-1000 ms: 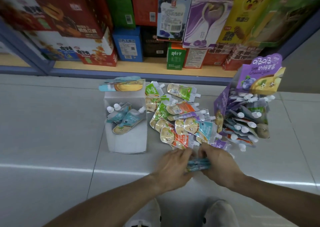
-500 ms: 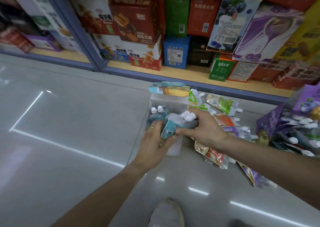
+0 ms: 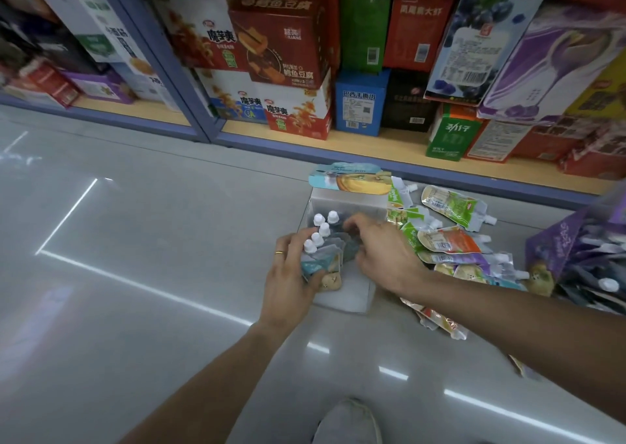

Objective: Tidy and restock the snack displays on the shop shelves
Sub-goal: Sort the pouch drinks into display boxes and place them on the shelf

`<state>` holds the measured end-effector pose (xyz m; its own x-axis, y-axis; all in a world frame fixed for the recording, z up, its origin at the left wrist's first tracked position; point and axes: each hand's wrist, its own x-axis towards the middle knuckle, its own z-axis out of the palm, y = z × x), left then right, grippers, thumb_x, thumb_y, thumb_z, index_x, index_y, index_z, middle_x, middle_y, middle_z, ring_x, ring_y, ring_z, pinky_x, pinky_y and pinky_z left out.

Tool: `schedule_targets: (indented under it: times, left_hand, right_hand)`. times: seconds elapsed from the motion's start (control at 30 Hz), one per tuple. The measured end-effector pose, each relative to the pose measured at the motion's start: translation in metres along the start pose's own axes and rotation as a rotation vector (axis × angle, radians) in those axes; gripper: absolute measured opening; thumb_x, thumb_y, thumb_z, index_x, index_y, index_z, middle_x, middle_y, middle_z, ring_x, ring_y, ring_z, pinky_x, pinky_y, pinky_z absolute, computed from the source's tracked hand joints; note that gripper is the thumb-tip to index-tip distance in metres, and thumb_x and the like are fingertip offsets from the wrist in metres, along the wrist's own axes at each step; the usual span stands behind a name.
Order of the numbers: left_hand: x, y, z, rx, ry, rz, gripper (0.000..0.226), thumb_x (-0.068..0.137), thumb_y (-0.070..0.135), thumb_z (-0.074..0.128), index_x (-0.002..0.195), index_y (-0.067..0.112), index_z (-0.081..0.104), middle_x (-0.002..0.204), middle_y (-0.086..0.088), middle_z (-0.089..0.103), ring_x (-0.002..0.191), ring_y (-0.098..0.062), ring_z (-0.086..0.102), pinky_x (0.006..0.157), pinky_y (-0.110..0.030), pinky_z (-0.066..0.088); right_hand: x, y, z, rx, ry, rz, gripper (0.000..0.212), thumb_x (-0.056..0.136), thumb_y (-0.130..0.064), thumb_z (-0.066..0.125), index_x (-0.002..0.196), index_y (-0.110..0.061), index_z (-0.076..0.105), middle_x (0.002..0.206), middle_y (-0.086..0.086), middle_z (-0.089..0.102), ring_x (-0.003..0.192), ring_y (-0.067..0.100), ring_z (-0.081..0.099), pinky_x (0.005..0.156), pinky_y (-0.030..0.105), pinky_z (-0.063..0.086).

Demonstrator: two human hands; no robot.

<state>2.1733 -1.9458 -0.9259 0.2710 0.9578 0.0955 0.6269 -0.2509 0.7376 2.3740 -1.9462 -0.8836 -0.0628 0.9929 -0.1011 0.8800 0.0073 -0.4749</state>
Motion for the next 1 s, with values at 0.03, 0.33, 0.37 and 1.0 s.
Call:
schedule_targets:
  times: [0.03, 0.33, 0.37, 1.0]
  left_hand:
    - [0.000, -0.002, -0.001, 0.022, -0.001, 0.007, 0.080, 0.079, 0.013, 0.084, 0.142, 0.038, 0.043, 0.135, 0.009, 0.045, 0.110, -0.012, 0.058, 0.086, -0.026, 0.051]
    - [0.000, -0.010, 0.004, 0.133, 0.004, 0.021, 0.063, 0.080, 0.023, 0.086, 0.129, 0.030, 0.047, 0.130, 0.006, 0.049, 0.102, -0.021, 0.061, 0.073, -0.032, 0.054]
    - [0.000, -0.013, 0.005, 0.143, 0.005, 0.003, 0.058, 0.081, 0.026, 0.085, 0.127, 0.025, 0.050, 0.128, 0.004, 0.049, 0.100, -0.023, 0.061, 0.072, -0.034, 0.053]
    - [-0.003, 0.000, 0.004, 0.121, -0.073, 0.013, 0.086, 0.087, 0.011, 0.068, 0.151, 0.046, 0.021, 0.139, 0.004, 0.045, 0.110, -0.025, 0.060, 0.080, -0.034, 0.052]
  right_hand:
    - [0.000, 0.000, -0.004, -0.147, 0.034, -0.051, 0.054, 0.074, 0.006, 0.060, 0.124, -0.012, 0.055, 0.115, 0.007, 0.067, 0.112, 0.029, 0.058, 0.084, 0.039, 0.053]
    - [0.007, -0.009, 0.013, -0.792, 0.085, -0.161, 0.030, 0.069, -0.009, 0.072, 0.095, -0.005, 0.057, 0.081, 0.017, 0.064, 0.087, 0.032, 0.052, 0.077, 0.042, 0.038]
    - [0.009, -0.009, 0.012, -0.800, 0.074, -0.146, 0.030, 0.065, -0.010, 0.075, 0.090, -0.006, 0.057, 0.077, 0.017, 0.063, 0.085, 0.031, 0.051, 0.074, 0.041, 0.035]
    - [0.009, -0.015, -0.022, -0.374, 0.050, -0.227, 0.054, 0.075, 0.007, 0.063, 0.121, -0.013, 0.043, 0.112, 0.011, 0.054, 0.083, 0.031, 0.060, 0.061, 0.038, 0.040]
